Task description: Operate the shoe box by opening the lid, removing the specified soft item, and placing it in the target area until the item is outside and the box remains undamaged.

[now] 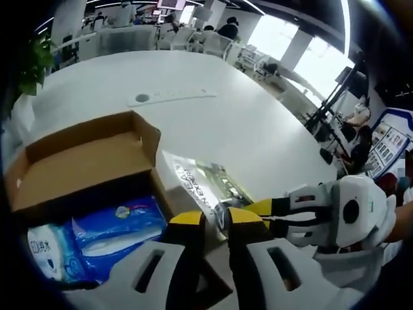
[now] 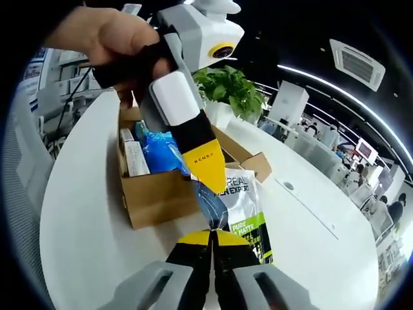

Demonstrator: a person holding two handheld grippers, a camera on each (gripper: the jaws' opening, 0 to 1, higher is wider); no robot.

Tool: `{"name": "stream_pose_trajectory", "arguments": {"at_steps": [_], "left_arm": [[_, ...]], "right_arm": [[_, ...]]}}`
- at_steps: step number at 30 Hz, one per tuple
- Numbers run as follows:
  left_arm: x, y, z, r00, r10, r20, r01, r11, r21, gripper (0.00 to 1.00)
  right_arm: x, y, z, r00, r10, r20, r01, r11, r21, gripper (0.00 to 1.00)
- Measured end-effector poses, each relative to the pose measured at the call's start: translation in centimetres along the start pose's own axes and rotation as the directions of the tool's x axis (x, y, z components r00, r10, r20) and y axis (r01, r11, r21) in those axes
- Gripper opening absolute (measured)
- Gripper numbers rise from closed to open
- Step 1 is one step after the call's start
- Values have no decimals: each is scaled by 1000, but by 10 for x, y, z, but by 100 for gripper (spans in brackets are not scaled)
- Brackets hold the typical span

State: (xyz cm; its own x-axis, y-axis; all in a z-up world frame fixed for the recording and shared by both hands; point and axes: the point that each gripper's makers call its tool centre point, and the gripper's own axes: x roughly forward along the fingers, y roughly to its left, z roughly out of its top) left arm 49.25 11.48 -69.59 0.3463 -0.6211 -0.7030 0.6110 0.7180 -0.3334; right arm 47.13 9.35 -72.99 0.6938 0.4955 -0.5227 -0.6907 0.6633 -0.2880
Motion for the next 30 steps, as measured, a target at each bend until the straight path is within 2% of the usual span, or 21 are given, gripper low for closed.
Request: {"name": "stream_pose_trajectory", "arguments": {"at_steps": [15, 30], "left_arm": [[-14, 9, 10, 999, 6, 33, -8, 999, 39, 18], [-46, 32, 14, 996, 36, 83, -40, 998, 51, 22]], "right_arm": [[-3, -1, -5, 1000, 13, -18, -14, 1000, -22, 0], [0, 4, -13, 998, 50, -49, -54, 996, -77, 0]]}}
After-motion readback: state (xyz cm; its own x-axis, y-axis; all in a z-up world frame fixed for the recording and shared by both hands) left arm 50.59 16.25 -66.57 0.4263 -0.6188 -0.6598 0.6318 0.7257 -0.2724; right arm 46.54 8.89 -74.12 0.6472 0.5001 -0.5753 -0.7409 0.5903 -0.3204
